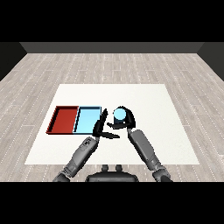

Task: Pick the blue can and put it in the blue box

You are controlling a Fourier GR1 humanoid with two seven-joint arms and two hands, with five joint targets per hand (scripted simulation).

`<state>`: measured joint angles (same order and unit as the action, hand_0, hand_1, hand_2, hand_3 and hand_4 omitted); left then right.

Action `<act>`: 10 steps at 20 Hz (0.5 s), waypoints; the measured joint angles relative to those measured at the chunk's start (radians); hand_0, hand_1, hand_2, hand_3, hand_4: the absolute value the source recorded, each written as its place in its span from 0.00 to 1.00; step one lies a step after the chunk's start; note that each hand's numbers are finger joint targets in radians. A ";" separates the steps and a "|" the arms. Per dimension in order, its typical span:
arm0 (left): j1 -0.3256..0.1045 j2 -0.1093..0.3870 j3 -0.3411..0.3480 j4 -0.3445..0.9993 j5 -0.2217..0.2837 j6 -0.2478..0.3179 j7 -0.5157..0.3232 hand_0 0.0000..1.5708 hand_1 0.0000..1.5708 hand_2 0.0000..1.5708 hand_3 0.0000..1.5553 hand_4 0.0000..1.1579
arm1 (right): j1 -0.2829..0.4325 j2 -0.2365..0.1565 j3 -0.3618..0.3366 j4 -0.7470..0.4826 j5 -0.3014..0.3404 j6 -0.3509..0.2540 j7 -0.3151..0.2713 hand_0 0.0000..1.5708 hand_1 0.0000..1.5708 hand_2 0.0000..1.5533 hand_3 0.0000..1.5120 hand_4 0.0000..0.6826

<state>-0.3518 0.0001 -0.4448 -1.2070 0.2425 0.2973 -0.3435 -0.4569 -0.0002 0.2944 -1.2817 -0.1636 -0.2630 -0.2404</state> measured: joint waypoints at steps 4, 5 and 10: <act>-0.050 0.000 -0.045 0.077 0.064 0.038 -0.035 0.00 0.00 0.00 0.00 0.00 | -0.022 0.000 0.012 0.019 -0.009 0.005 -0.004 0.91 0.91 0.94 0.91 0.81; -0.063 0.000 -0.052 0.104 0.085 0.042 -0.051 0.00 0.00 0.00 0.00 0.00 | -0.012 -0.002 0.008 0.008 -0.007 0.016 0.001 0.91 0.91 0.94 0.91 0.81; -0.052 0.000 -0.077 0.114 0.101 0.047 -0.071 0.00 0.00 0.00 0.00 0.00 | -0.011 -0.001 0.029 -0.004 -0.007 0.001 0.002 0.90 0.90 0.94 0.90 0.82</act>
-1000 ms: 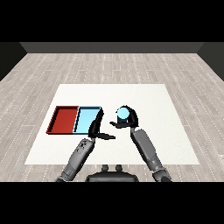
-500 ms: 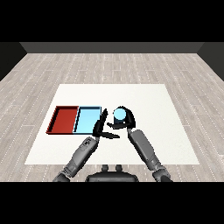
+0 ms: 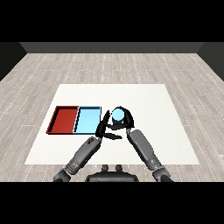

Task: Pick the blue can and put it in the blue box

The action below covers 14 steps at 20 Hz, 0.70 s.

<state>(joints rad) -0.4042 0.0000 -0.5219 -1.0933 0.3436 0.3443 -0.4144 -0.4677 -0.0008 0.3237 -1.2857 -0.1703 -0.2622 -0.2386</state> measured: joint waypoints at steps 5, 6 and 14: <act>-0.054 0.000 -0.012 0.036 0.028 0.024 0.012 0.00 0.00 0.00 0.00 0.00 | -0.011 0.000 0.030 0.012 -0.024 -0.015 -0.019 0.91 0.91 0.94 0.91 0.81; -0.060 0.000 -0.019 0.040 0.035 0.031 0.014 0.00 0.00 0.00 0.00 0.00 | -0.010 0.000 0.030 0.008 -0.023 -0.017 -0.016 0.91 0.91 0.94 0.91 0.81; -0.105 0.000 -0.061 0.086 0.080 0.075 0.008 0.00 0.00 0.00 0.00 0.00 | 0.028 0.001 0.048 -0.030 -0.022 -0.005 -0.017 0.91 0.91 0.94 0.91 0.78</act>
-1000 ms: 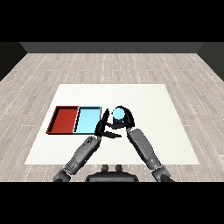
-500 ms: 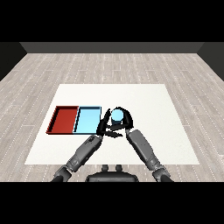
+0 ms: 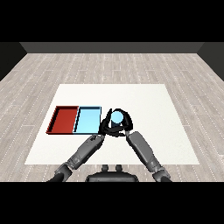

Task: Pick the blue can and put it in the blue box

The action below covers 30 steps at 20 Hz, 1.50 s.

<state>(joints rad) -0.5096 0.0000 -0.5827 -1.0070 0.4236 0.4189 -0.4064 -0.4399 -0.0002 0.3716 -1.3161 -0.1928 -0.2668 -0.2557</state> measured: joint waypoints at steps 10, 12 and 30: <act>-0.024 0.009 -0.024 0.008 0.016 0.020 0.001 0.00 0.00 0.00 0.00 0.00 | -0.055 -0.004 0.052 0.045 -0.020 -0.051 -0.007 0.91 0.91 0.93 0.89 0.75; -0.031 0.016 -0.034 0.002 0.015 0.033 0.016 0.00 0.00 0.00 0.00 0.00 | -0.056 -0.008 0.064 0.036 -0.017 -0.060 0.001 0.92 0.92 0.93 0.89 0.71; -0.071 0.027 -0.077 0.050 0.068 0.225 0.044 1.00 1.00 0.99 0.95 0.99 | -0.080 -0.019 0.102 0.056 -0.067 -0.085 -0.024 0.91 0.91 0.94 0.91 0.77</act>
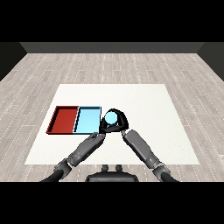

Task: Pick the blue can and put it in the blue box

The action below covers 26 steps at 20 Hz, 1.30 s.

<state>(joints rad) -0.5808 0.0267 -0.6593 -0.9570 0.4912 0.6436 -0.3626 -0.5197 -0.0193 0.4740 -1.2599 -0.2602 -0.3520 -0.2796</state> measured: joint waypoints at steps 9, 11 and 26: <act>-0.001 -0.010 0.032 0.013 -0.043 0.007 -0.006 1.00 1.00 0.99 0.94 0.98 | -0.003 0.009 -0.006 -0.010 0.050 -0.022 0.040 0.00 0.00 0.00 0.00 0.00; 0.017 -0.012 0.035 -0.011 -0.064 0.016 0.013 1.00 1.00 0.99 0.94 0.98 | 0.001 0.012 -0.007 -0.012 0.063 -0.022 0.046 0.00 0.00 0.00 0.00 0.00; 0.001 -0.022 0.070 0.024 -0.048 0.011 -0.001 1.00 1.00 1.00 0.96 0.99 | 0.025 -0.007 -0.153 -0.059 0.021 0.043 0.054 0.00 0.00 0.00 0.00 0.00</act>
<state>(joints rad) -0.5800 0.0044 -0.5889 -0.9329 0.4432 0.6547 -0.3631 -0.4952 -0.0263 0.3211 -1.3186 -0.2391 -0.3086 -0.2254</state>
